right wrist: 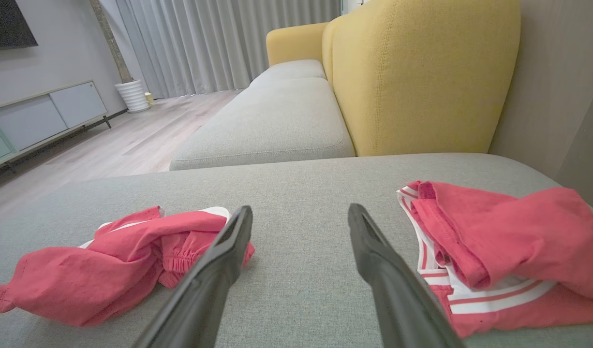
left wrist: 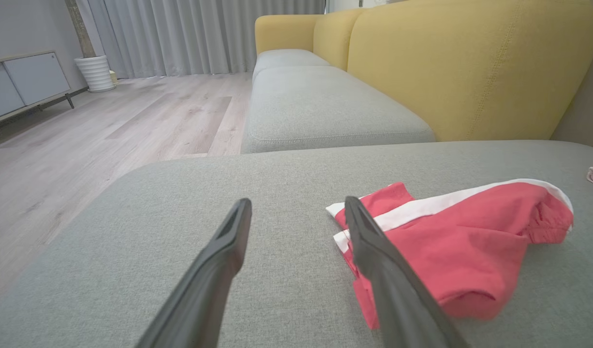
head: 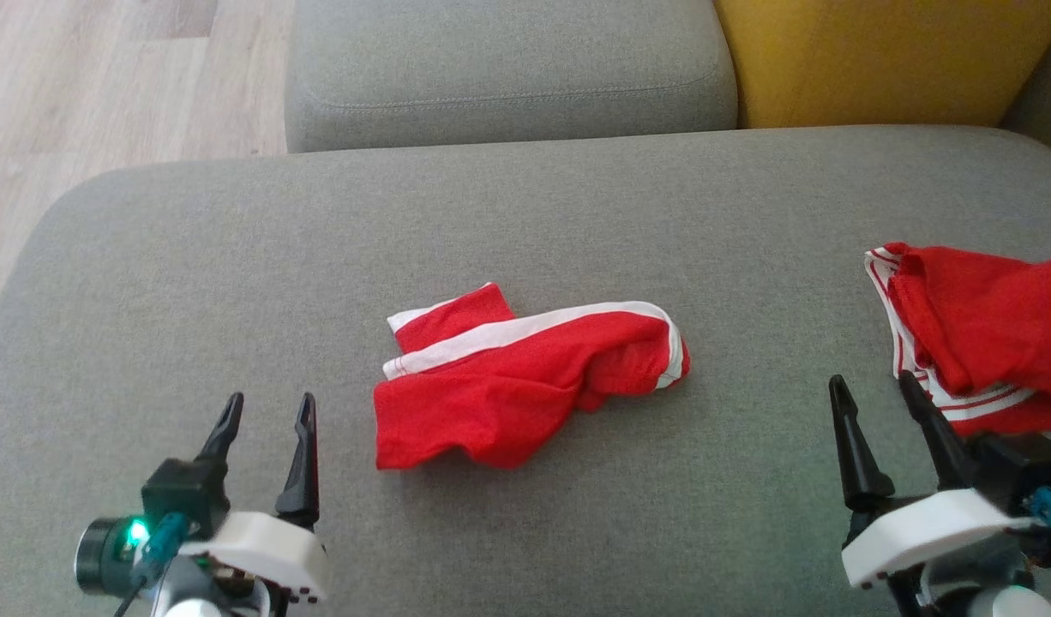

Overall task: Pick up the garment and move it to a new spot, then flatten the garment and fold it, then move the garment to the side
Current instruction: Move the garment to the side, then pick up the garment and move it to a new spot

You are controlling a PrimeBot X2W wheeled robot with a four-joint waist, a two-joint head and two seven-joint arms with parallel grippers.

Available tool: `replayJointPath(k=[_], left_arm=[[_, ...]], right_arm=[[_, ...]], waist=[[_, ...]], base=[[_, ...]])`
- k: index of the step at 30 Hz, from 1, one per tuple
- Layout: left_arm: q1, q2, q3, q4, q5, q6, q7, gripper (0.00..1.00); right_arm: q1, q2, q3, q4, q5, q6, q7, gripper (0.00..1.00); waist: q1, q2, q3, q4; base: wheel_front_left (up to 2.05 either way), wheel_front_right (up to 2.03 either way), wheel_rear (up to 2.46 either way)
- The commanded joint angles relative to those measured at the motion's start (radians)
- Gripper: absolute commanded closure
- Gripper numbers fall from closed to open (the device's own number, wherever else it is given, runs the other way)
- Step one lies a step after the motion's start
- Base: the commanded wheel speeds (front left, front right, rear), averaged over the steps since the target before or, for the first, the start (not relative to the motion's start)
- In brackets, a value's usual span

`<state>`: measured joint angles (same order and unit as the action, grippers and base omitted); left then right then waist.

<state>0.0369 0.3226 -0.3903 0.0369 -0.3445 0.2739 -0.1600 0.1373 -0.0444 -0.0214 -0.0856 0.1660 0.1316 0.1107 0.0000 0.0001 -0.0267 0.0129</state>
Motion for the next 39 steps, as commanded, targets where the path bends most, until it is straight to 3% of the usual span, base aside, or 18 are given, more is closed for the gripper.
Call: replayJointPath(k=[1,17,28,36,37,38,39], left_arm=[[-0.045,0.027,0.034,-0.035,0.008,0.008,-0.001,0.00],[-0.059,0.022,0.019,-0.029,-0.001,0.007,0.003,0.00],[-0.141,-0.073,-0.079,0.130,-0.117,-0.127,0.118,0.00],[-0.197,-0.110,-0.077,0.275,-0.179,-0.173,0.145,0.00],[-0.200,-0.116,-0.075,0.282,-0.191,-0.183,0.144,0.21],[-0.204,-0.116,-0.075,0.288,-0.195,-0.190,0.141,0.96],[-0.208,-0.115,-0.079,0.294,-0.194,-0.195,0.140,1.00]], right_arm=[[-0.031,-0.006,0.017,-0.044,-0.006,-0.001,0.002,0.00],[-0.036,-0.006,0.014,-0.047,0.001,-0.001,0.007,0.00],[-0.059,-0.006,0.039,-0.046,0.013,-0.001,0.008,0.00],[-0.073,-0.006,0.034,-0.040,0.023,-0.001,0.003,0.00],[-0.075,-0.006,0.034,-0.039,0.024,-0.001,0.002,0.00],[-0.076,-0.006,0.034,-0.038,0.026,-0.001,0.001,0.00],[-0.077,-0.006,0.033,-0.038,0.028,-0.001,0.000,0.00]], waist=[[0.0000,-0.0001,0.000,0.000],[0.0000,-0.0001,0.011,0.001],[0.0000,-0.0001,0.060,-0.027],[0.0000,-0.0001,0.091,-0.044],[0.0000,-0.0001,0.093,-0.045],[0.0000,-0.0001,0.095,-0.045],[0.0000,-0.0001,0.096,-0.045]], base=[[0.00,0.00,0.00],[0.00,0.00,0.00],[0.00,0.00,0.00],[0.00,0.00,0.00],[0.00,0.00,0.00],[0.00,0.00,0.00],[0.00,0.00,0.00]])
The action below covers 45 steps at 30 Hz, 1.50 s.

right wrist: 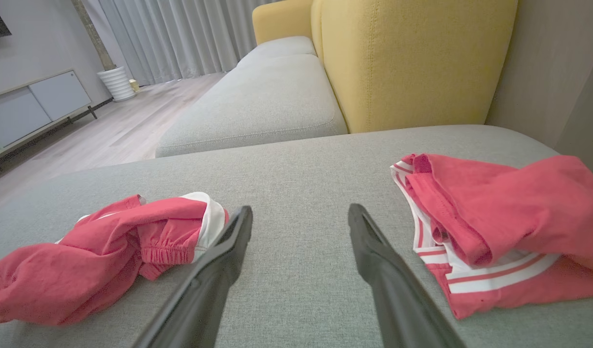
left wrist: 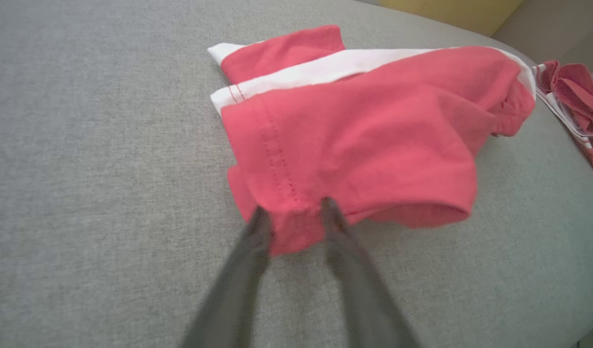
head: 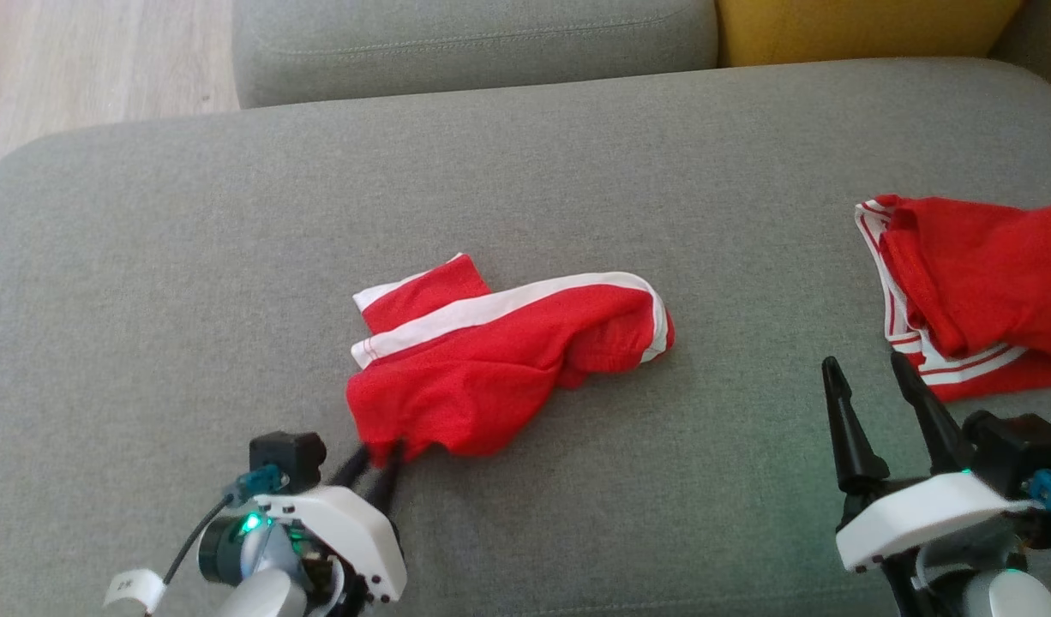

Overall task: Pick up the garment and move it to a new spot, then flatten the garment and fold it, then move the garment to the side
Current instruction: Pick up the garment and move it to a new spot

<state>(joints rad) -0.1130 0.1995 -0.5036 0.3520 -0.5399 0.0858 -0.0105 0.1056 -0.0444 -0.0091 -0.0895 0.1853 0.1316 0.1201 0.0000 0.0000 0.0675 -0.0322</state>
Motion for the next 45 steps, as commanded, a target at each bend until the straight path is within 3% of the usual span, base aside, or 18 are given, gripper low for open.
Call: replayJointPath(k=[1,9,18,24,25,26,34,39,45], left_arm=[[-0.058,0.008,0.035,-0.021,0.001,-0.007,-0.009,1.00],[-0.044,0.021,0.022,-0.076,0.015,-0.011,-0.042,1.00],[0.150,0.050,-0.014,-0.228,-0.049,0.016,0.082,1.00],[0.158,0.029,-0.031,-0.168,-0.067,0.005,0.081,1.00],[0.148,0.024,-0.029,-0.153,-0.066,0.005,0.071,0.58],[0.139,0.023,-0.029,-0.137,-0.058,0.007,0.062,0.00],[0.084,0.014,0.012,-0.125,-0.006,0.047,-0.090,0.00],[0.051,0.041,0.058,-0.204,0.074,0.121,-0.200,0.00],[0.038,0.080,0.112,-0.293,0.142,0.181,-0.237,0.00]], right_arm=[[-0.046,-0.006,0.020,-0.034,0.009,-0.001,-0.009,0.00],[-0.048,-0.006,0.010,-0.029,0.020,-0.001,-0.015,0.00],[-0.032,-0.006,0.006,-0.018,0.028,-0.001,-0.009,0.00],[-0.038,-0.006,0.008,-0.012,0.034,-0.001,-0.003,0.00],[-0.040,-0.006,0.008,-0.012,0.034,-0.001,-0.002,0.00],[-0.043,-0.006,0.009,-0.012,0.034,-0.001,-0.002,0.00],[-0.051,-0.006,0.005,-0.028,0.018,-0.001,-0.017,0.00],[-0.053,-0.006,0.007,-0.047,-0.006,-0.001,-0.021,0.00],[-0.042,-0.006,0.010,-0.056,-0.021,-0.001,-0.015,0.00]], waist=[[0.0000,0.0000,0.002,0.000],[0.0000,0.0000,0.001,0.018],[0.0000,0.0000,-0.013,0.041],[0.0000,0.0000,-0.003,0.047],[0.0000,0.0000,-0.002,0.045],[0.0000,0.0000,-0.002,0.041],[0.0000,0.0000,-0.014,0.023],[0.0000,0.0000,-0.033,0.026],[0.0000,0.0000,-0.061,0.036]], base=[[0.00,0.00,0.00],[0.00,0.00,0.00],[0.00,0.00,0.00],[0.00,0.00,0.00],[0.00,0.00,0.00],[0.00,0.00,0.00],[0.00,0.00,0.00],[0.00,0.00,0.00],[0.00,0.00,0.00]])
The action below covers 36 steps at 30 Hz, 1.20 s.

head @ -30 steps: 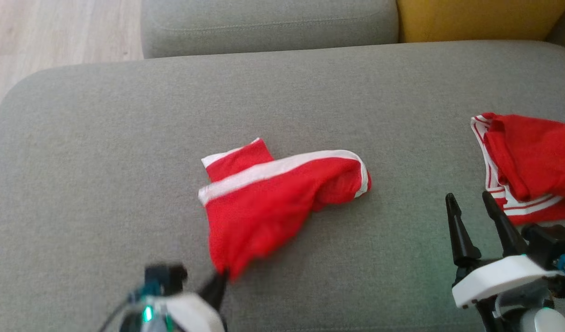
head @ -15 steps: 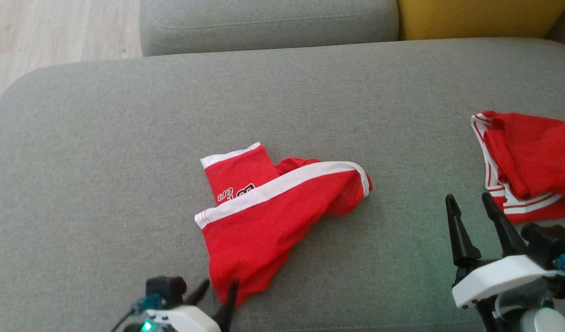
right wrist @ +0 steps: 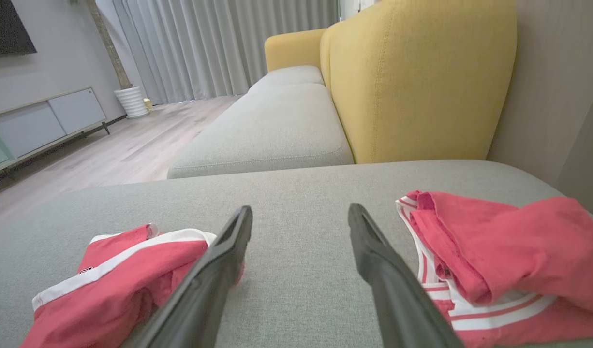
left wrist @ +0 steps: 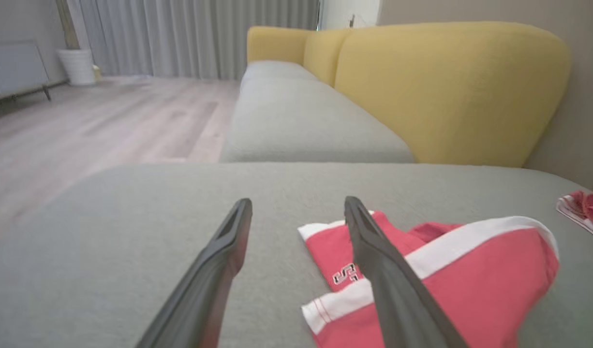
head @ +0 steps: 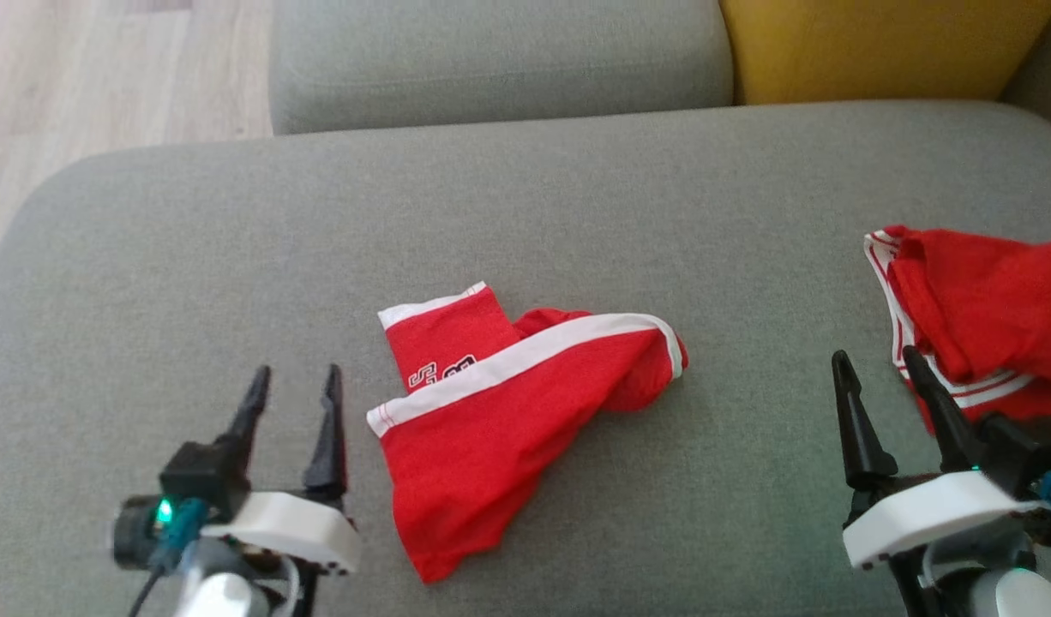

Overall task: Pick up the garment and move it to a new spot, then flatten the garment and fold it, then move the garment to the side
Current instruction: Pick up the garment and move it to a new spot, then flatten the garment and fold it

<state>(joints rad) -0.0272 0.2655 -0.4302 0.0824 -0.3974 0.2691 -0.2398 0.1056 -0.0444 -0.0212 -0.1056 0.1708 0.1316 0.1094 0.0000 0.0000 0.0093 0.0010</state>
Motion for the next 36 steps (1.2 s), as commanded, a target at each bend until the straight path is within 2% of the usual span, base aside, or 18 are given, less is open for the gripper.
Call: replayJointPath(k=[1,10,26,30,36], left_arm=[[-0.046,0.036,0.052,-0.047,0.022,0.012,-0.011,0.00],[-0.020,0.096,0.040,-0.093,0.067,0.027,0.023,0.00],[-0.021,0.099,0.023,-0.112,0.060,0.031,0.049,0.00],[-0.035,0.091,0.010,-0.110,0.054,0.020,0.053,0.00],[-0.082,0.073,-0.011,-0.101,0.056,-0.001,0.045,0.00]], right_arm=[[-0.035,-0.006,0.026,-0.044,-0.013,-0.001,-0.001,0.00],[-0.021,-0.006,0.036,-0.051,-0.027,-0.001,0.011,0.00],[-0.016,-0.006,0.036,-0.043,-0.036,-0.001,0.034,0.00],[-0.030,-0.006,0.097,0.018,-0.040,-0.001,0.051,0.00],[-0.099,-0.006,0.192,0.205,0.007,-0.001,0.013,0.00]], waist=[[0.0000,0.0000,-0.012,0.006],[0.0000,0.0000,-0.025,0.012],[0.0000,0.0000,-0.019,0.032],[0.0000,0.0000,0.002,0.053],[0.0000,0.0000,0.051,0.099]], base=[[0.00,0.00,0.00],[0.00,0.00,0.00],[0.00,0.00,0.00],[0.00,0.00,0.00],[0.00,0.00,0.00]])
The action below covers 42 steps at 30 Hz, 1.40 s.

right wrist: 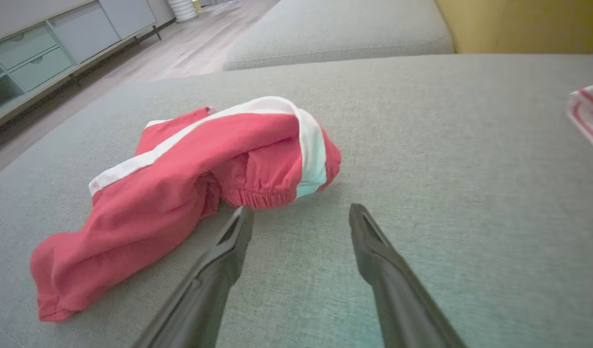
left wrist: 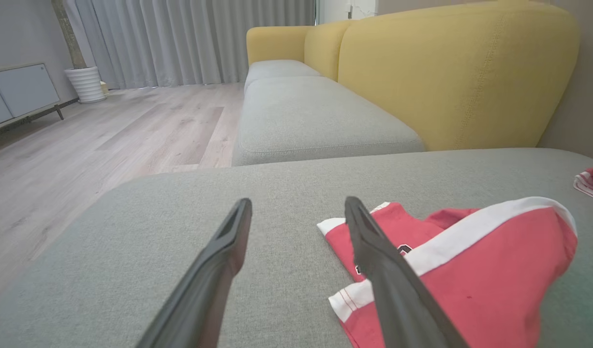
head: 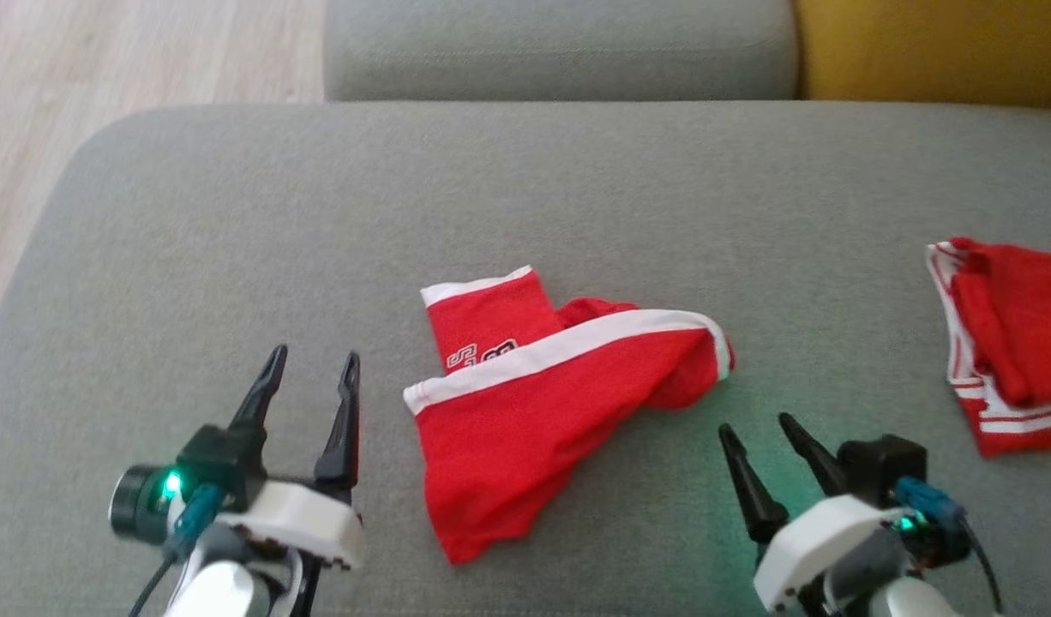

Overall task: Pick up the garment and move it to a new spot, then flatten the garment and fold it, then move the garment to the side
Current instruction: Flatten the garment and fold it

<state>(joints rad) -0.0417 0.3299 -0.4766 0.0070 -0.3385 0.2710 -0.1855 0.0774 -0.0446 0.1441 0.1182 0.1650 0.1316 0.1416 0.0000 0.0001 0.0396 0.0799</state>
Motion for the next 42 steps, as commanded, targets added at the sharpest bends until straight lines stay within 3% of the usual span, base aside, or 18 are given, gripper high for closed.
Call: replayJointPath(k=[1,17,18,19,20,25,30,37,42], left_arm=[[-0.076,0.005,0.032,-0.022,-0.003,-0.006,-0.011,0.00],[-0.142,-0.020,0.013,0.020,-0.004,-0.027,-0.033,0.00],[-0.144,-0.021,0.013,0.022,-0.004,-0.027,-0.034,0.00],[-0.145,-0.021,0.013,0.023,-0.005,-0.026,-0.036,0.00],[-0.147,-0.022,0.012,0.025,-0.004,-0.026,-0.037,0.00],[-0.149,-0.024,0.014,0.029,-0.009,-0.024,-0.042,0.00],[-0.145,-0.027,0.016,0.031,-0.013,-0.020,-0.048,0.00],[-0.151,-0.033,0.019,0.034,-0.019,-0.022,-0.057,0.00],[-0.154,-0.037,0.019,0.040,-0.024,-0.025,-0.061,0.00]], right_arm=[[-0.086,-0.006,0.033,0.017,0.024,-0.001,-0.030,0.00],[-0.335,-0.006,0.079,0.408,0.174,-0.001,-0.165,0.00],[-0.346,-0.006,0.082,0.425,0.186,-0.001,-0.172,0.50],[-0.357,-0.006,0.086,0.442,0.190,-0.001,-0.179,0.82],[-0.367,-0.006,0.088,0.458,0.192,-0.001,-0.187,1.00],[-0.394,-0.006,0.048,0.484,0.140,-0.001,-0.237,1.00],[-0.392,-0.010,-0.034,0.427,0.017,-0.001,-0.229,1.00],[-0.347,-0.127,-0.107,0.221,-0.196,-0.001,-0.113,1.00],[-0.322,-0.194,-0.050,0.116,-0.261,-0.001,-0.020,1.00]], waist=[[0.0000,-0.0001,0.028,0.027],[0.0000,-0.0001,0.099,0.062],[0.0000,-0.0001,0.101,0.061],[0.0000,-0.0001,0.104,0.060],[0.0000,-0.0001,0.105,0.060],[0.0000,-0.0001,0.110,0.052],[0.0000,-0.0001,0.115,0.034],[0.0000,-0.0001,0.126,0.015],[0.0000,-0.0001,0.134,0.010]], base=[[0.00,0.00,0.00],[0.00,0.00,0.00],[0.00,0.00,0.00],[0.00,0.00,0.00],[0.00,0.00,0.00],[0.00,0.00,0.00],[0.00,0.00,0.00],[0.00,0.00,0.00],[0.00,0.00,0.00]])
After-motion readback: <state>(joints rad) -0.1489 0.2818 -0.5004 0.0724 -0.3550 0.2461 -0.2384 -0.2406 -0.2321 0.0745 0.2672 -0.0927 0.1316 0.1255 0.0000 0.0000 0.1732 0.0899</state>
